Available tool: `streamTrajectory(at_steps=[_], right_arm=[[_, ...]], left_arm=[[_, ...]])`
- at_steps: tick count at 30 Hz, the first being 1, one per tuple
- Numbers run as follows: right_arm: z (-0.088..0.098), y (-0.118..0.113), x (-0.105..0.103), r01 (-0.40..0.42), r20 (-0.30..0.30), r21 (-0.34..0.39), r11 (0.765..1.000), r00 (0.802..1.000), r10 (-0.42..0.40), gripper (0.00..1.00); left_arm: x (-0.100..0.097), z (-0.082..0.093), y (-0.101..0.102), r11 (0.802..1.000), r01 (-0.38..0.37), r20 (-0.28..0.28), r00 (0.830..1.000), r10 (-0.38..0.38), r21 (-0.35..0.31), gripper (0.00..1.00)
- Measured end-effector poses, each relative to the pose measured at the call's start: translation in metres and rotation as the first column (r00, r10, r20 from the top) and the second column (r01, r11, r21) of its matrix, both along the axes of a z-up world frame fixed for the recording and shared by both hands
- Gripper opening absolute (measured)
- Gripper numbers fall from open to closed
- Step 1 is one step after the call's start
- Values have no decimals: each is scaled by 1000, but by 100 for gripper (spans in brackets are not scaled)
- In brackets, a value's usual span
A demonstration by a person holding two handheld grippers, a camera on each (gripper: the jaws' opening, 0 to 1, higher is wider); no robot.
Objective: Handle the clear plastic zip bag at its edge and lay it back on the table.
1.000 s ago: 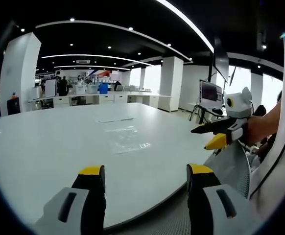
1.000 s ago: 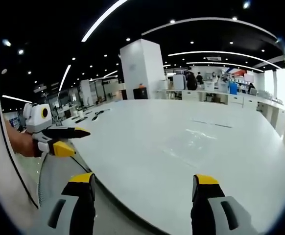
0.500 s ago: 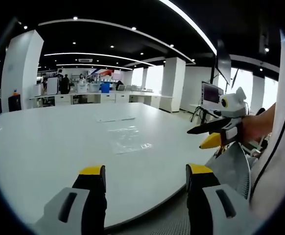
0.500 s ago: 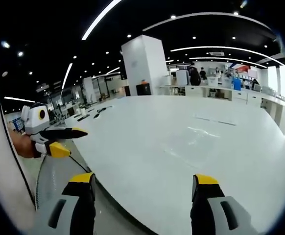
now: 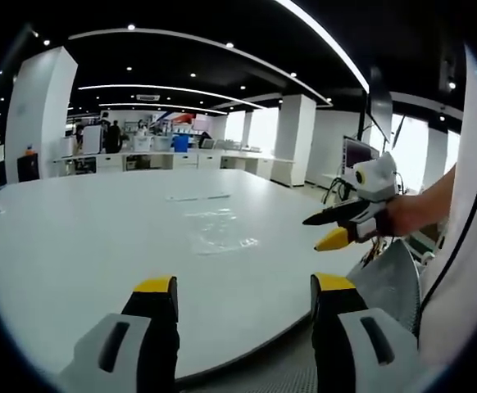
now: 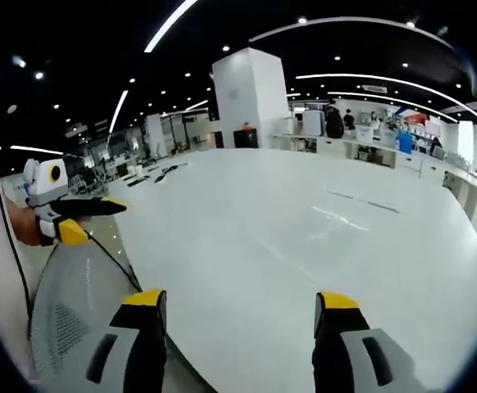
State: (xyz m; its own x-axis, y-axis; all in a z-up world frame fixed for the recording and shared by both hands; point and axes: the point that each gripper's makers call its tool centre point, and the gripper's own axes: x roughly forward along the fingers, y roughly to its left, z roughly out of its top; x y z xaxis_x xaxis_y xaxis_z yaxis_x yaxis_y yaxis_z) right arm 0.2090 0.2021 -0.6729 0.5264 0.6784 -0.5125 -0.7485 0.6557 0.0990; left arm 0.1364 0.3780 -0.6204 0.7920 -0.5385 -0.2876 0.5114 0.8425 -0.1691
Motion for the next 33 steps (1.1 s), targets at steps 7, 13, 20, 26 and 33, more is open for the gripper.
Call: streamTrajectory(at_steps=[7, 13, 20, 26, 33], right_arm=[[-19, -2, 23, -12, -15, -29, 1000, 1000, 12, 65], [-31, -1, 45, -39, -9, -58, 998, 999, 38, 60], [-43, 3, 69, -92, 18, -123, 988, 995, 95, 51], [-61, 2, 87, -137, 15, -186, 973, 990, 142, 45], [-78, -1, 97, -183, -1, -243, 953, 982, 188, 39]], left_arm=[[2, -5, 3, 1000, -8, -11, 1000, 8, 9, 64], [3, -7, 6, 1000, -23, -23, 999, 23, 9, 64], [8, -9, 13, 998, -57, -35, 998, 57, 6, 64], [9, -4, 8, 998, -68, -45, 997, 69, 17, 64], [9, -2, 9, 996, -85, -52, 995, 86, 23, 64]])
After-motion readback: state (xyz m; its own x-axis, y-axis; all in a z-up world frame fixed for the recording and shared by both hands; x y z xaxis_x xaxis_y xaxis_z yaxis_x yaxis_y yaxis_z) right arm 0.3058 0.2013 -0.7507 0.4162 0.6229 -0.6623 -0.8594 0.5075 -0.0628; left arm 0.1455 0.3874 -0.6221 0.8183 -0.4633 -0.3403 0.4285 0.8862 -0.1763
